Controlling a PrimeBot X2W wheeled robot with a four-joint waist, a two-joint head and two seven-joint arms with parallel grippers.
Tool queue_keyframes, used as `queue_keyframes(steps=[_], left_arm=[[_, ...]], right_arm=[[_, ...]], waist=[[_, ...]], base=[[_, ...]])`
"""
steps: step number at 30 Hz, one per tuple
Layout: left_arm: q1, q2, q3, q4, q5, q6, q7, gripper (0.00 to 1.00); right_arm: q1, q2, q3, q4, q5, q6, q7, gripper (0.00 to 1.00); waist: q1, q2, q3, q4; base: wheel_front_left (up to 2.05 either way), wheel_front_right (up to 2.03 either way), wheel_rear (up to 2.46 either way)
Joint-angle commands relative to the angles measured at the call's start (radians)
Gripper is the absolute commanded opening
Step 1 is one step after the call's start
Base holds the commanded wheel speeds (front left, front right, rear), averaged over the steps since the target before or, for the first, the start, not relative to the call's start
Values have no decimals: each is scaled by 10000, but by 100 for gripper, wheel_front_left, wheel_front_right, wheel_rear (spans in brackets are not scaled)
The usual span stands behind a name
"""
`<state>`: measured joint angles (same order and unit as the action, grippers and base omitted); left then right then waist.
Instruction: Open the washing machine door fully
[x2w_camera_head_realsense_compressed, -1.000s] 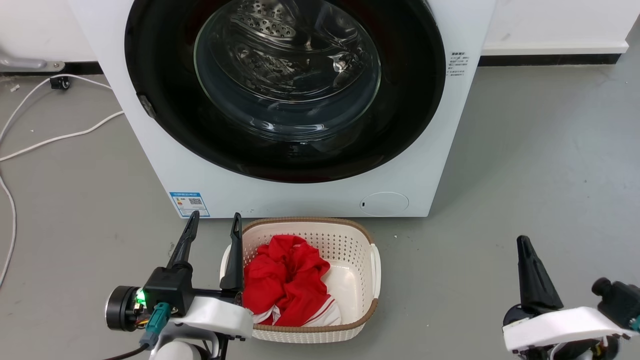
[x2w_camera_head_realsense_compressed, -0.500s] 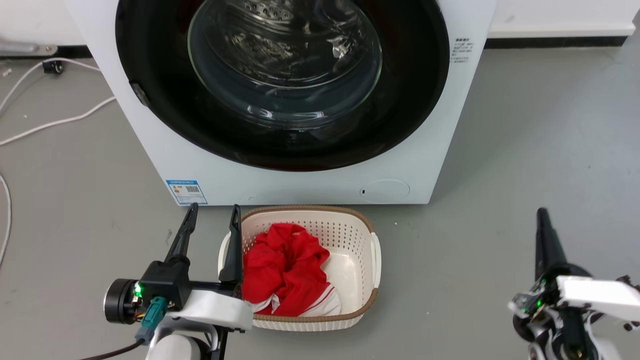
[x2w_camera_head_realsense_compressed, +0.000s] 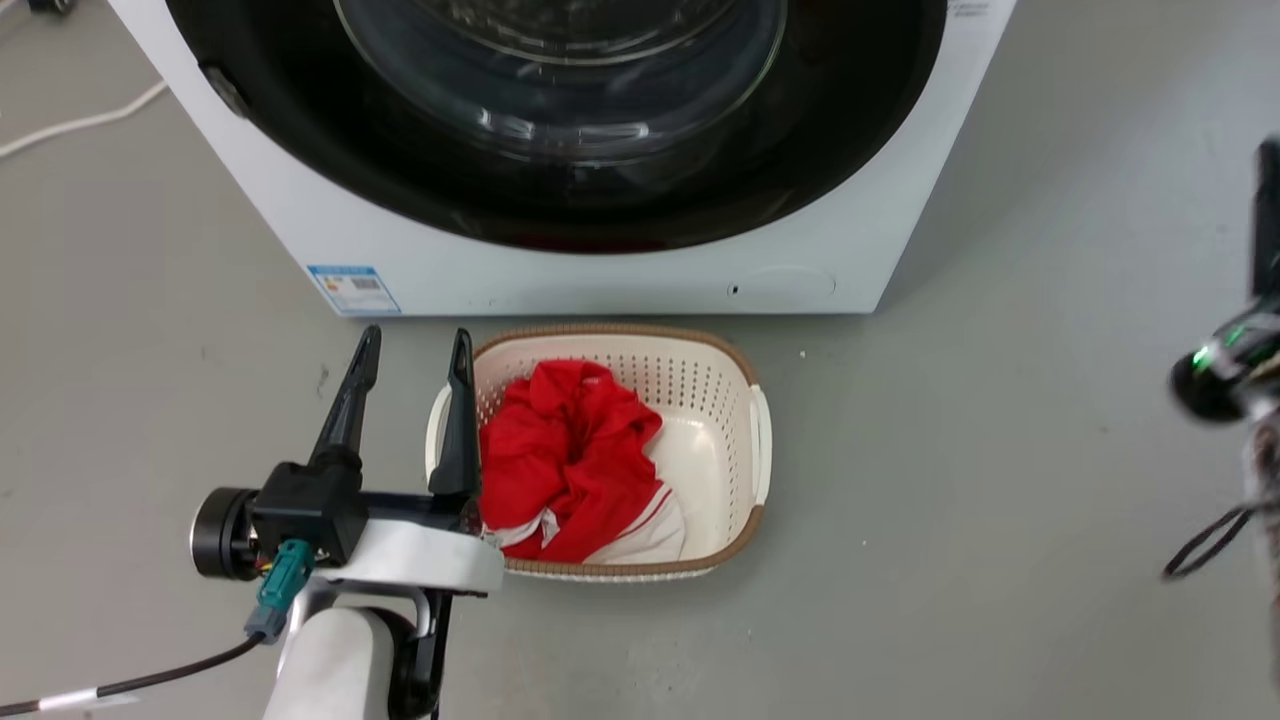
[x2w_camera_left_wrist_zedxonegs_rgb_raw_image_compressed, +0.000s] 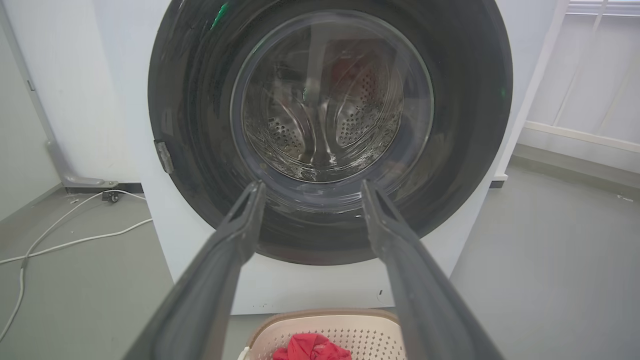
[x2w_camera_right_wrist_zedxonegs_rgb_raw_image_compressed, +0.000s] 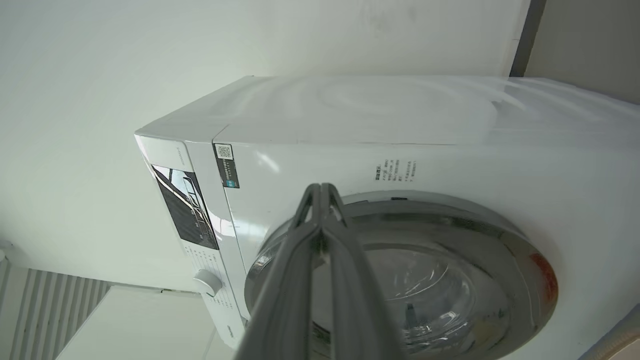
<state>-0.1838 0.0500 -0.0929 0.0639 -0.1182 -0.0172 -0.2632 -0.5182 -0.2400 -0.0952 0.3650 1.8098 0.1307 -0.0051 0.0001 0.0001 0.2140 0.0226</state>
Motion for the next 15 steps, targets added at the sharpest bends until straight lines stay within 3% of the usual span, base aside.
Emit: queue_keyframes(steps=[1,8,15], left_arm=[[-200,6,-4,-82,-39,-16,-24,100],[-637,6,-95,-368,-150,0,-24,100],[-974,6,-254,-675,-256,17,-24,100]], right_arm=[[-623,-470,152,258,-139,0,167,0],[-3181,-1929,1188,1714,-438,0,1281,0],[-5574,-2399,2681,3174,-830,0,2705,0]], waist=[[-1,-1,374,116],[-1,-1,1081,387],[-1,-1,1580,657]], base=[[0,0,0],[0,0,0],[0,0,0]])
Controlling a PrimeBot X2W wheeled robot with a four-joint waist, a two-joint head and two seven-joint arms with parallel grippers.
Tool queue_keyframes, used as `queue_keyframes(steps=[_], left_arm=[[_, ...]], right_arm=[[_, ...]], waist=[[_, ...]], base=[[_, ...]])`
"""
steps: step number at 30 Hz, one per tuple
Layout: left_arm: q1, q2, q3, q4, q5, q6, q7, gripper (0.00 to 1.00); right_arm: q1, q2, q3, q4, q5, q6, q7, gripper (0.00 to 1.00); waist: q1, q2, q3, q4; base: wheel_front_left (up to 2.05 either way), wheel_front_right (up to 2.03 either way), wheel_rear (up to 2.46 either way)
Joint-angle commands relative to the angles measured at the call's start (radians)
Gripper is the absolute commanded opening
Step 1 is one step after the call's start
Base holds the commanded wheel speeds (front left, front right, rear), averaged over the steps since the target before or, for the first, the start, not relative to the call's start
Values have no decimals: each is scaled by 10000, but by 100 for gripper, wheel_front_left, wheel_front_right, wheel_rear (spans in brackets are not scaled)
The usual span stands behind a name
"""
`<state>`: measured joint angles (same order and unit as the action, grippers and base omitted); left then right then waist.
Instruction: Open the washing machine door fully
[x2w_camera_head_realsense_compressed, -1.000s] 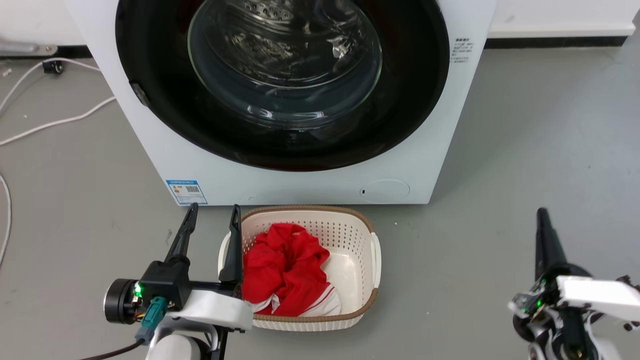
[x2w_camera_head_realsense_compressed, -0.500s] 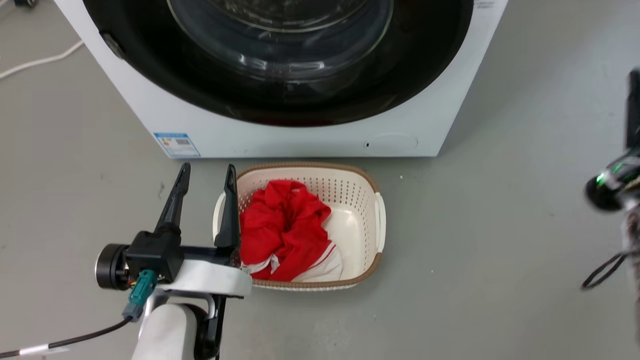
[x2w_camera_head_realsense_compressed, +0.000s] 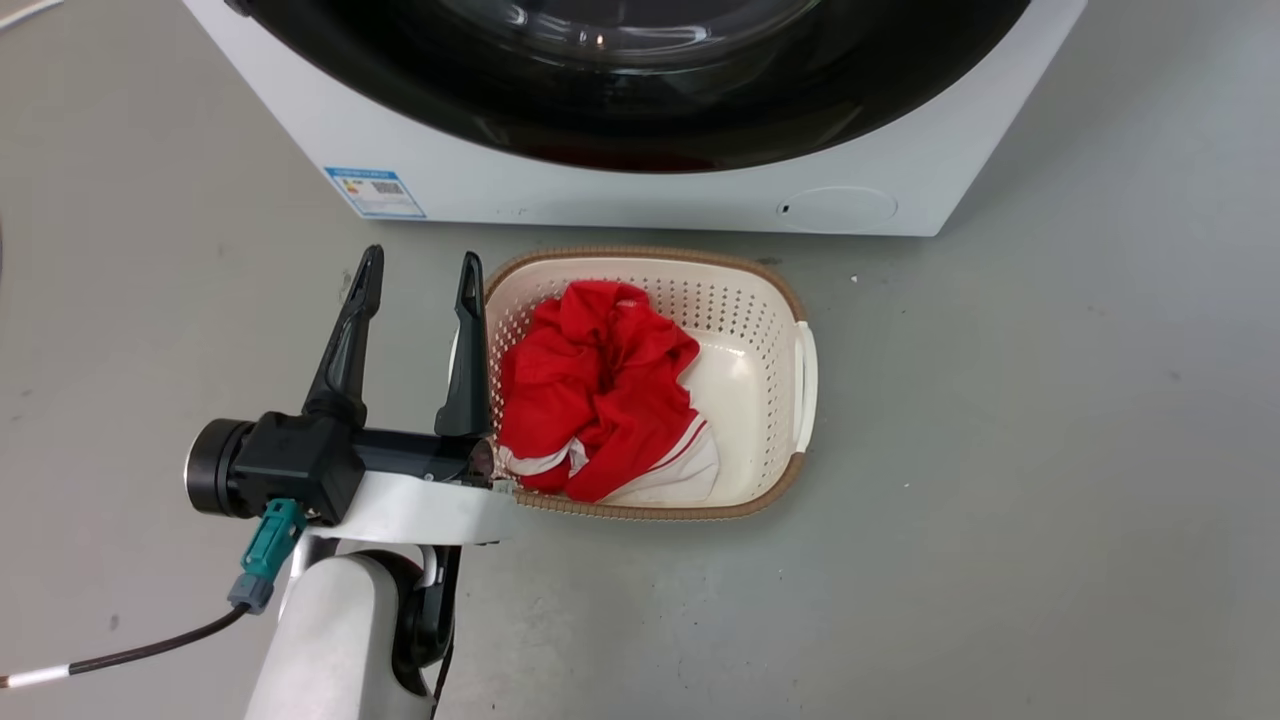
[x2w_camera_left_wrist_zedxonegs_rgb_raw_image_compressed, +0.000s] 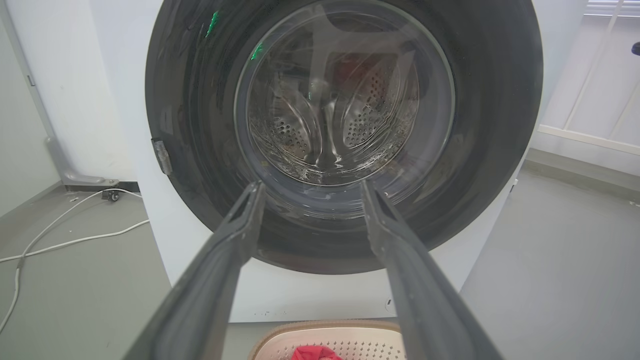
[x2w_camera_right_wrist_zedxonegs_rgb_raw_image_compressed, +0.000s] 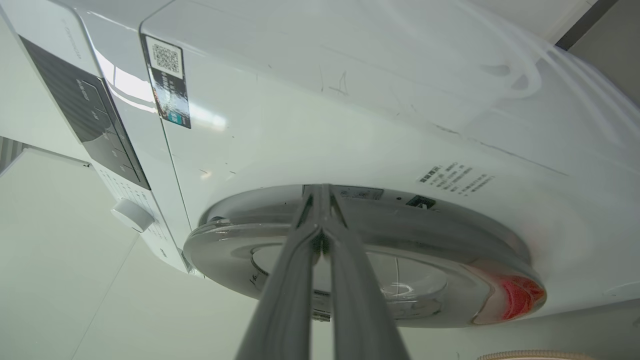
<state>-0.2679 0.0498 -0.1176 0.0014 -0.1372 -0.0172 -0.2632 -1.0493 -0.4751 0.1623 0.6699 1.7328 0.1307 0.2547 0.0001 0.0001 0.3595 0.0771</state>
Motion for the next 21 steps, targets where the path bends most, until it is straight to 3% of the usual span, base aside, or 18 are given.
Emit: queue_keyframes(steps=[1,12,21], left_arm=[[-170,8,-28,-91,-64,23,-24,100],[-565,8,-172,-509,6,-65,-24,100],[-849,8,-276,-605,-30,-17,-24,100]], right_arm=[[-552,-48,345,315,-159,0,296,0],[-3251,550,1951,2386,-1278,0,918,0],[-4180,962,2458,3162,-1718,0,1249,0]], waist=[[-1,-1,178,143],[-1,-1,874,413],[-1,-1,1250,505]], base=[[0,0,0],[0,0,0],[0,0,0]])
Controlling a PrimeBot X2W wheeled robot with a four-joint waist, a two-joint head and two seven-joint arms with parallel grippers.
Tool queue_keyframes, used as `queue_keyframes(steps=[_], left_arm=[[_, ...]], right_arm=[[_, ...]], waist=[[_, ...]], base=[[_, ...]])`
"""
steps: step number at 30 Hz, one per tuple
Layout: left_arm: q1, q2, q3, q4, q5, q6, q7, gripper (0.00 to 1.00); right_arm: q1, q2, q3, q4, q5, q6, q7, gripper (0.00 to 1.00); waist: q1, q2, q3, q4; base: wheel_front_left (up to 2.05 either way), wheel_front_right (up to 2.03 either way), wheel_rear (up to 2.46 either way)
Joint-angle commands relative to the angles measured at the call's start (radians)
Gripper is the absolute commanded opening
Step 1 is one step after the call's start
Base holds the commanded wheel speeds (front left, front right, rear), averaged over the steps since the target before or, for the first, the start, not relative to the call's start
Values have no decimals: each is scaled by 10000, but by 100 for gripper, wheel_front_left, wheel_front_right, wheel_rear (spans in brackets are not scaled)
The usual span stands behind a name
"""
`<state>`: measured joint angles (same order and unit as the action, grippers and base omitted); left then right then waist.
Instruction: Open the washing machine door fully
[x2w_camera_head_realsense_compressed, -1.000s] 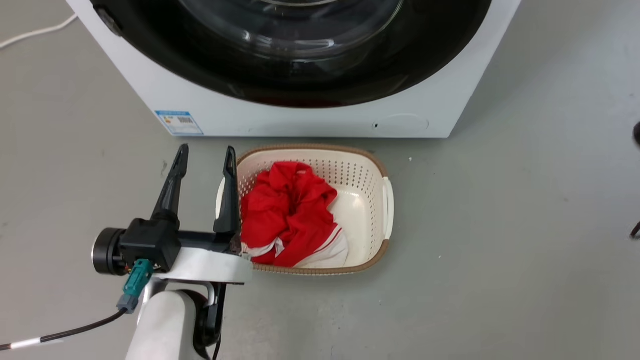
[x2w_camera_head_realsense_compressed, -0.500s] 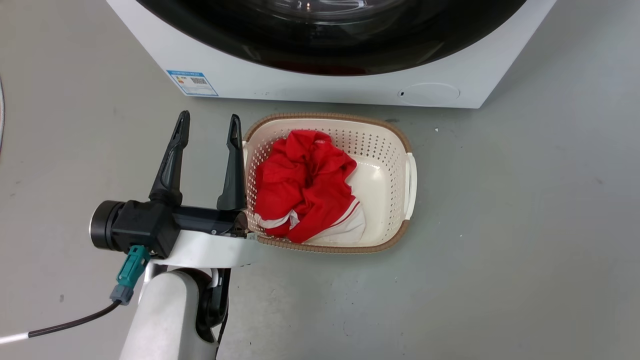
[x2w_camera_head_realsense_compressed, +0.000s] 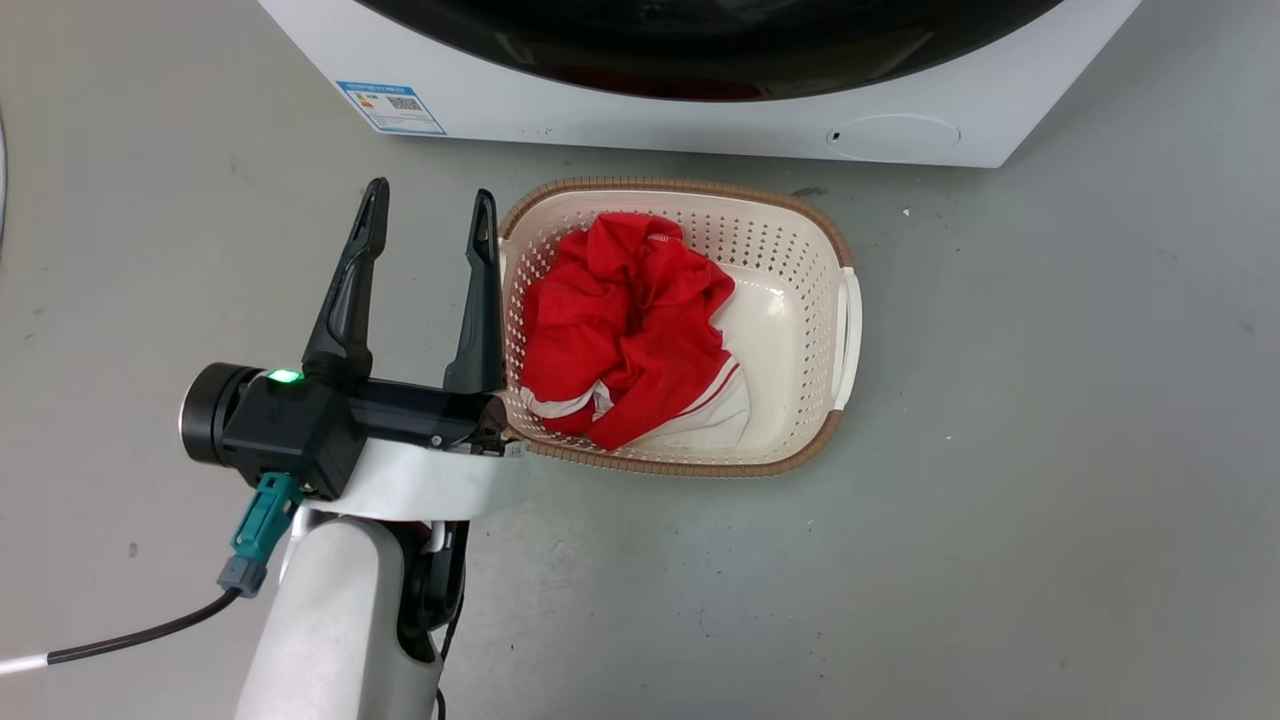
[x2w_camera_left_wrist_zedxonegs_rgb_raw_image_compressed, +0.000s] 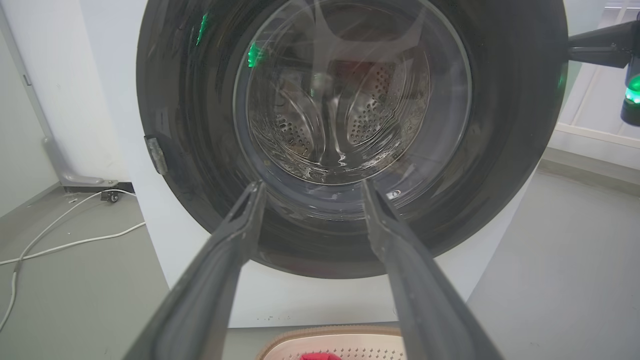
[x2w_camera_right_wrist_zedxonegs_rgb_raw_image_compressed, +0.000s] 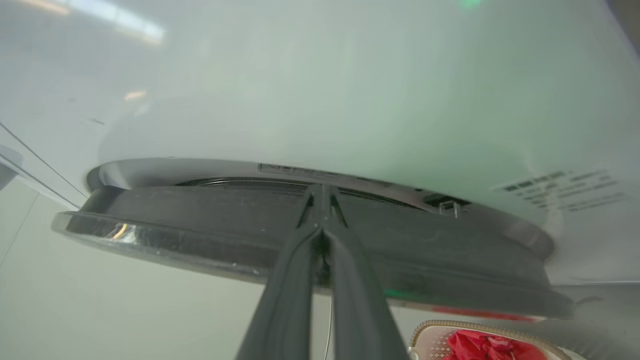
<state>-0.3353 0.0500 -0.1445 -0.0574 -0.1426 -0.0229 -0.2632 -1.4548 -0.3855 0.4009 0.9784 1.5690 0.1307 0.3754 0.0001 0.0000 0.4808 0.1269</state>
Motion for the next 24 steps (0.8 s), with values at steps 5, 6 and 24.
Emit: queue_keyframes(steps=[5,6,24], left_arm=[[-244,6,-10,-66,17,46,-23,100],[-253,6,-8,-65,20,43,-23,100],[95,6,14,346,81,-11,-23,100]], right_arm=[[-192,196,288,120,-229,0,323,0],[-165,238,326,67,-200,0,457,0],[1502,285,508,-1151,782,-3,3162,0]], waist=[[-1,0,152,-20],[-1,0,166,-30],[-1,0,-727,-269]], base=[[0,0,0],[0,0,0],[0,0,0]])
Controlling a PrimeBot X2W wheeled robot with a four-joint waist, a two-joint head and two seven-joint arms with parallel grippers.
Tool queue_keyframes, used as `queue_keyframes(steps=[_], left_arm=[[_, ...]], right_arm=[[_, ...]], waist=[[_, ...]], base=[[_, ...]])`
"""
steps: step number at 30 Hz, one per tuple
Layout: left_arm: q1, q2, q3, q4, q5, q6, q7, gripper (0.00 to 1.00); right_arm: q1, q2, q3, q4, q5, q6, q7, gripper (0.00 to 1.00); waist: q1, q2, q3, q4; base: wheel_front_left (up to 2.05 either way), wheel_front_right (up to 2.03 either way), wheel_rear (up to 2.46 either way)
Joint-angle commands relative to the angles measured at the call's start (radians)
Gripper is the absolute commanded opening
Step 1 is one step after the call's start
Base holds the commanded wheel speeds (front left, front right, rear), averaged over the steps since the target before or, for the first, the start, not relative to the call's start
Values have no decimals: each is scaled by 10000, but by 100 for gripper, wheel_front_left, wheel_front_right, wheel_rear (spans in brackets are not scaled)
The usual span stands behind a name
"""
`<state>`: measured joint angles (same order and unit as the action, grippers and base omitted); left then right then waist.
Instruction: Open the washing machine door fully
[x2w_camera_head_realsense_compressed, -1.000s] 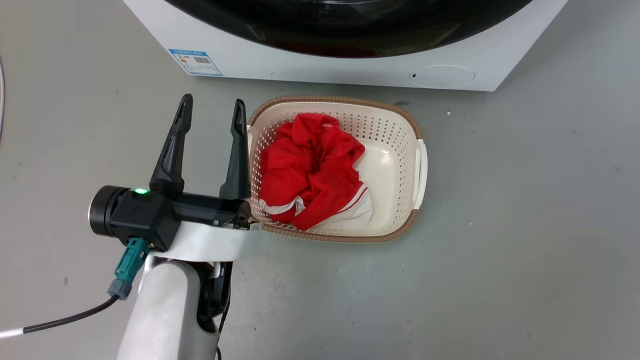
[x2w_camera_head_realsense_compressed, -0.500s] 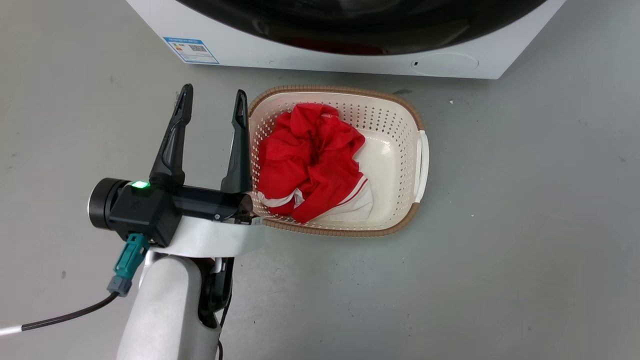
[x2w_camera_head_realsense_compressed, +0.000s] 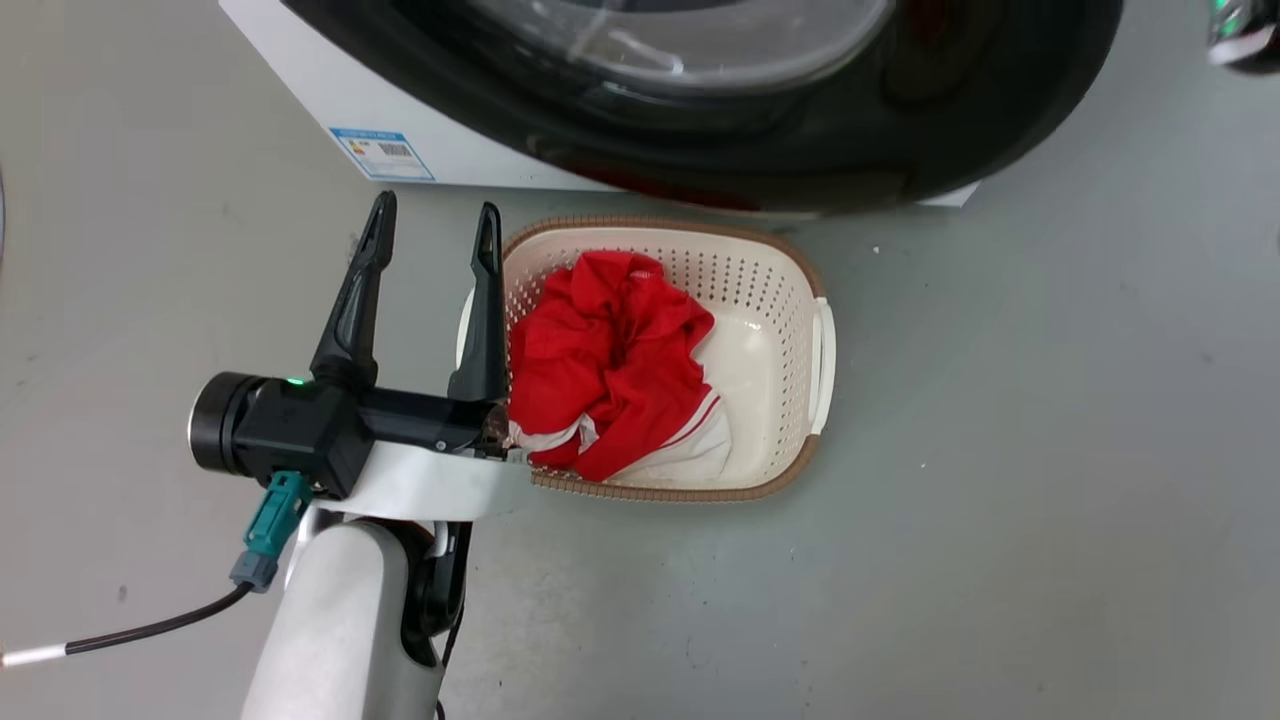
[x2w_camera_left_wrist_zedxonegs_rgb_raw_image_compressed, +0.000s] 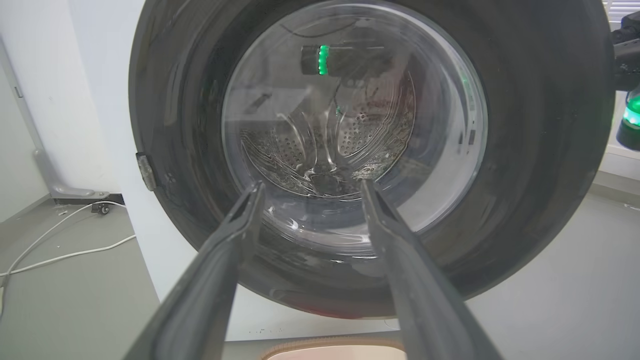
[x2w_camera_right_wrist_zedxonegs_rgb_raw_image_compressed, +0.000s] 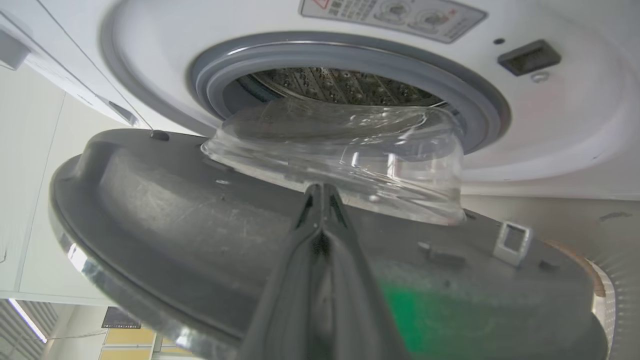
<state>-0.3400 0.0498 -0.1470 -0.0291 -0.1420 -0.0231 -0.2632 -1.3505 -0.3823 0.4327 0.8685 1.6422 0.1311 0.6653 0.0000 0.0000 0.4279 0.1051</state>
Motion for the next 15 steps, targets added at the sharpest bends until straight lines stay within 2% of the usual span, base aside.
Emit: queue_keyframes(steps=[1,15], left_arm=[[168,8,44,91,73,-22,-23,100],[983,8,22,507,50,-56,-23,100]], right_arm=[[573,271,223,-105,89,-7,363,0],[2653,584,621,-1023,537,-3,1142,0]], waist=[[0,0,-293,-68],[0,0,-1862,-165]], base=[[0,0,0],[0,0,0]])
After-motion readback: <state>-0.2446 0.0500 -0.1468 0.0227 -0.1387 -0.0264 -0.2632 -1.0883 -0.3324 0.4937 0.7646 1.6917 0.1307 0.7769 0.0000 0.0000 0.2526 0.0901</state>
